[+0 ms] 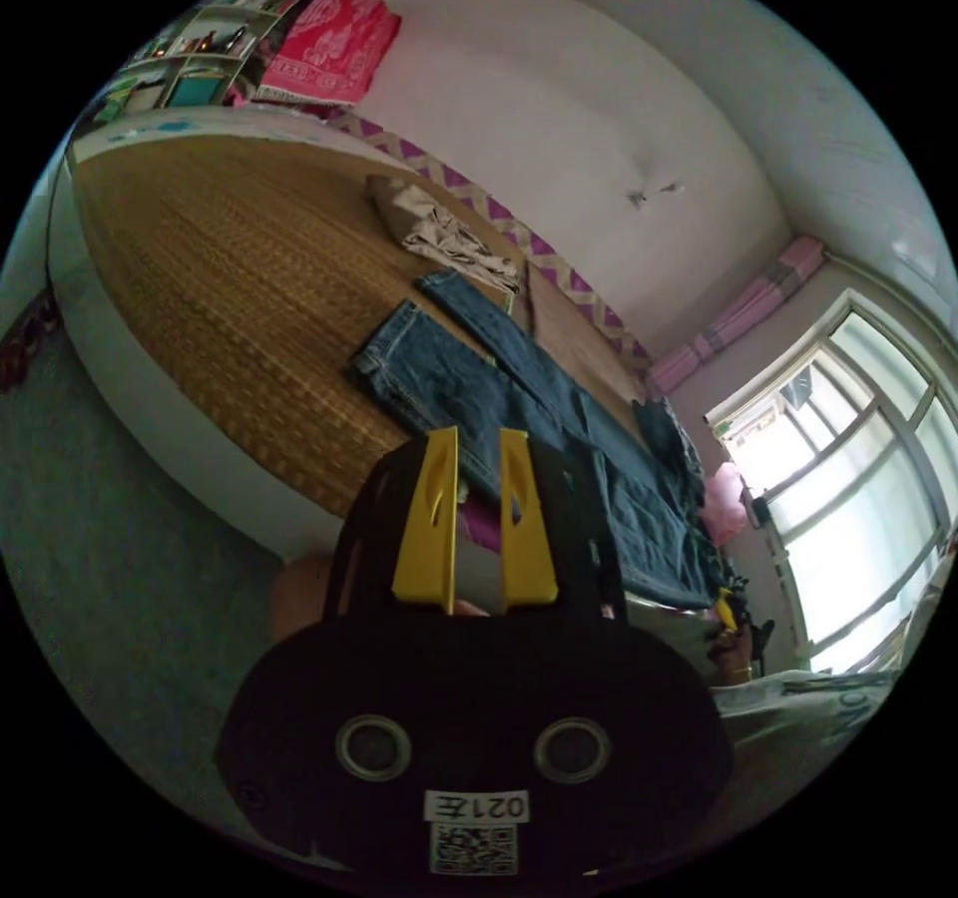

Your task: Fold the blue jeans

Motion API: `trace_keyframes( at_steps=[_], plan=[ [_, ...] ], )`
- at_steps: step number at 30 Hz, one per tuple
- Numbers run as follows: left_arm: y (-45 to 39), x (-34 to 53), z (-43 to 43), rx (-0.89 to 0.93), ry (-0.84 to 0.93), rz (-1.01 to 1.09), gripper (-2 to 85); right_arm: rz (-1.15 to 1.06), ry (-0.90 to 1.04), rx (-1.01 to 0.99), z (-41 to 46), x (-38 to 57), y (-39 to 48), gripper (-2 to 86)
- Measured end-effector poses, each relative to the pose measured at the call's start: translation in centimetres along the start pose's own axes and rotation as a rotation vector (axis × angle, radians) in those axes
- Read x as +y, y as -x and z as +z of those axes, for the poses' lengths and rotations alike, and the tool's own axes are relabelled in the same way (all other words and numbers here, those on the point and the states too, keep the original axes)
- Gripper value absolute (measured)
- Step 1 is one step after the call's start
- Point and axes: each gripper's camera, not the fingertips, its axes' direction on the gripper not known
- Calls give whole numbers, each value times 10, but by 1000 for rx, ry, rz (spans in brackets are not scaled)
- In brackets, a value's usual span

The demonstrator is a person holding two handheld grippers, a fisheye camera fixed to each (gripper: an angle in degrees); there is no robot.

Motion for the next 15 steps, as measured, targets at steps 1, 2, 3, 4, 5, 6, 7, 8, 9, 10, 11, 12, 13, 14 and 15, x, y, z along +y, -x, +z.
trace_keyframes(
  at_steps=[1, 2, 3, 4, 5, 6, 7, 8, 9, 10, 11, 12, 13, 14, 15],
  plan=[
    [1, -2, 0, 10, 1, -16, 65, 21, 7, -27, 1, 1, -5, 99],
    [3, -3, 1, 7, 0, -40, 65, 31, 2, -40, 1, 3, -9, 97],
    [4, -4, 1, 10, -3, -50, 66, 33, 0, -43, 0, 4, -10, 96],
    [6, -6, 1, 21, -4, -70, 65, 33, -4, -45, -1, 5, -12, 93],
    [8, -8, 2, 20, -1, -92, 65, 33, -6, -45, -3, 7, -14, 91],
    [9, -9, 3, 17, -4, -102, 65, 32, -6, -46, -3, 7, -15, 91],
    [11, -10, 4, 16, -7, -122, 64, 32, -5, -49, -4, 8, -18, 89],
    [12, -12, 7, 11, 0, -144, 63, 36, -2, -56, -5, 8, -21, 89],
    [12, -12, 8, 7, 1, -158, 63, 39, -1, -61, -5, 8, -23, 89],
    [14, -12, 9, 9, 1, -192, 63, 46, 0, -70, -6, 9, -26, 88],
    [15, -11, 10, 23, 5, -220, 64, 53, 2, -78, -7, 10, -29, 87],
    [15, -10, 10, 26, 9, -234, 64, 56, 2, -81, -7, 10, -30, 87],
    [14, -8, 10, 27, 5, -260, 65, 58, 3, -87, -8, 11, -33, 86],
    [14, -5, 10, 42, -1, -288, 66, 60, 1, -88, -9, 12, -35, 86],
    [14, -4, 12, 50, 1, -303, 66, 61, 0, -88, -10, 12, -36, 85]
  ],
)
